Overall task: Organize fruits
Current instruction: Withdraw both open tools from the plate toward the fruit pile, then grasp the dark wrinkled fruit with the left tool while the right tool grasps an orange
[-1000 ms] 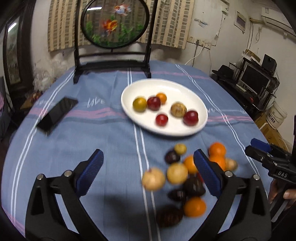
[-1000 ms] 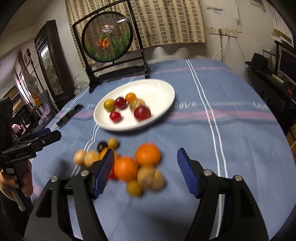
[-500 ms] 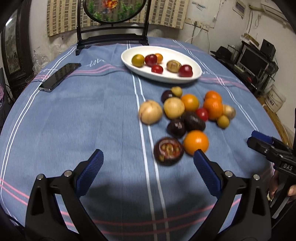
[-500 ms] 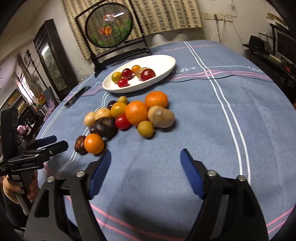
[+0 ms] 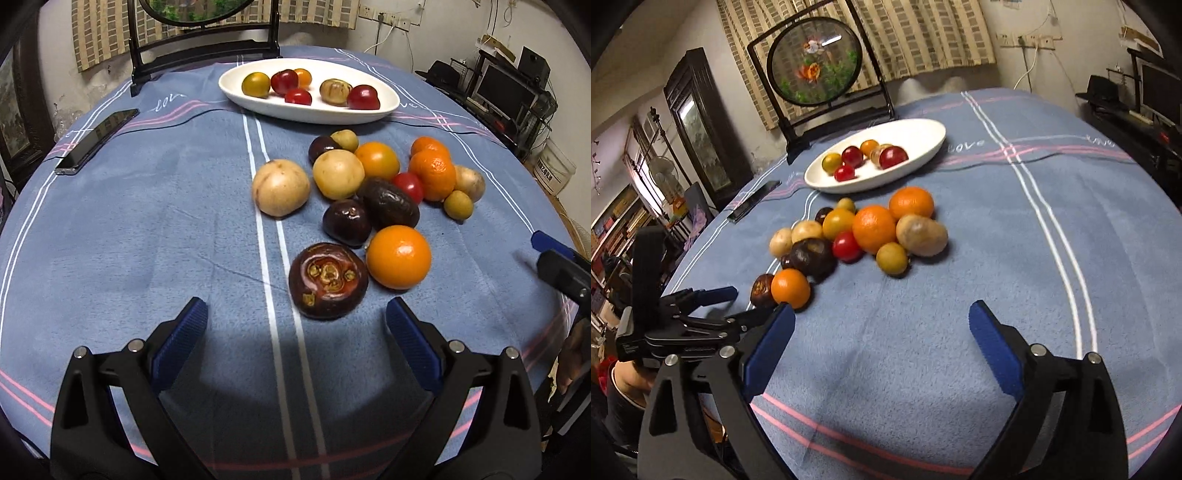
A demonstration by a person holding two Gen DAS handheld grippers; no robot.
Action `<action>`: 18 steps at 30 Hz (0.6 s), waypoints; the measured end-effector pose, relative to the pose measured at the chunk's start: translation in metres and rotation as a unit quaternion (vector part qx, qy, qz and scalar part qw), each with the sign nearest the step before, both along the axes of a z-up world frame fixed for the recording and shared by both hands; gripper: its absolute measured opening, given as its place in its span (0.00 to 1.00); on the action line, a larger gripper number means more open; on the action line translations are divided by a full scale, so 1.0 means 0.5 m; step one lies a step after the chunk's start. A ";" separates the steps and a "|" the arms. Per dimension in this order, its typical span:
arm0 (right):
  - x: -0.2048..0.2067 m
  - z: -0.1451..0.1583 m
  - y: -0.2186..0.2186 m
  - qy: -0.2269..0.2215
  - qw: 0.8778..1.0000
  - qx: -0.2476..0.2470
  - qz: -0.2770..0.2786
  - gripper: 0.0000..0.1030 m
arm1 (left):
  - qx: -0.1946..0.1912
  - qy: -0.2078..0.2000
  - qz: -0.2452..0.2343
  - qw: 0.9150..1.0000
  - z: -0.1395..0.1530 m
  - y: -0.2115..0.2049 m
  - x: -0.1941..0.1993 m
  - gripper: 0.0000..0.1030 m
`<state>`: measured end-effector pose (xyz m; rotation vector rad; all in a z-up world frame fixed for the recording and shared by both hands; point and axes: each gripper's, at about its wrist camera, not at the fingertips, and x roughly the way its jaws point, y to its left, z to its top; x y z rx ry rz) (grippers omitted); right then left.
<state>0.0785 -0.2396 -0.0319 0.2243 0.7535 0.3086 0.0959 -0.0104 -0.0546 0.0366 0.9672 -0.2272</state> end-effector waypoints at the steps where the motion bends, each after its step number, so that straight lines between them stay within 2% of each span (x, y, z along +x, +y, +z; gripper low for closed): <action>1: 0.000 0.001 0.001 -0.001 1.000 -0.001 0.002 0.93 | -0.001 0.002 0.001 1.000 -0.002 0.000 0.005 0.96; 4: 0.000 -0.001 0.006 0.002 1.000 -0.001 0.007 0.93 | 0.004 0.005 0.006 1.000 -0.001 -0.002 0.015 0.93; 6: 0.001 -0.003 0.009 0.006 1.000 0.003 0.009 0.93 | 0.018 -0.001 0.010 1.000 0.001 -0.006 0.019 0.81; 7: 0.001 -0.004 0.010 0.009 1.000 0.004 0.009 0.93 | 0.019 -0.004 0.007 1.000 0.003 -0.008 0.019 0.71; 9: 0.001 -0.004 0.012 0.014 1.000 0.001 0.007 0.93 | 0.013 -0.012 -0.001 1.000 0.008 -0.012 0.016 0.41; 14: 0.001 -0.001 0.007 0.009 1.000 -0.008 -0.005 0.93 | -0.015 -0.018 0.014 1.000 0.021 0.004 0.008 0.41; 18: 0.002 -0.001 0.014 0.012 1.000 -0.014 -0.001 0.93 | -0.020 -0.027 0.016 0.999 0.030 0.017 -0.006 0.42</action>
